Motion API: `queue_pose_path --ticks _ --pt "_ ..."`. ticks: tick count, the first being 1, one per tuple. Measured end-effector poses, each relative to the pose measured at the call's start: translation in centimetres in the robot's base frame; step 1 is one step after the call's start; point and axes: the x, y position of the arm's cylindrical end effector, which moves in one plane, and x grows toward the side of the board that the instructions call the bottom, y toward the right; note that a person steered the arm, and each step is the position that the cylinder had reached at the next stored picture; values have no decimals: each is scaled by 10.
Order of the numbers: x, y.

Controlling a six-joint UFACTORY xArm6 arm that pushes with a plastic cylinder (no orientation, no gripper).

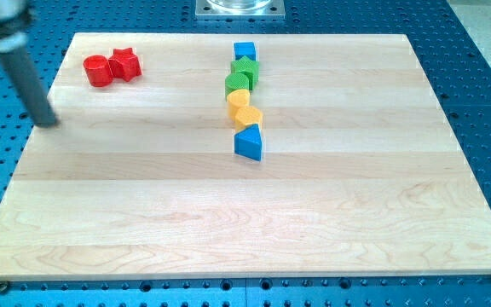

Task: Place the red blocks in the vertical line of blocks

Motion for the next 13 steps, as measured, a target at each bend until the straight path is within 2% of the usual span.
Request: queue_pose_path --ticks 1,2,3,4,6,7,8,9,11,12,13 --pt "-73 6" --pt "-113 13" --pt "-100 72" --pt "-3 79" --pt "79 165" --pt "136 249" --pt "124 215" --pt "102 206" --pt "81 228" --pt "93 280" --pt "105 264"
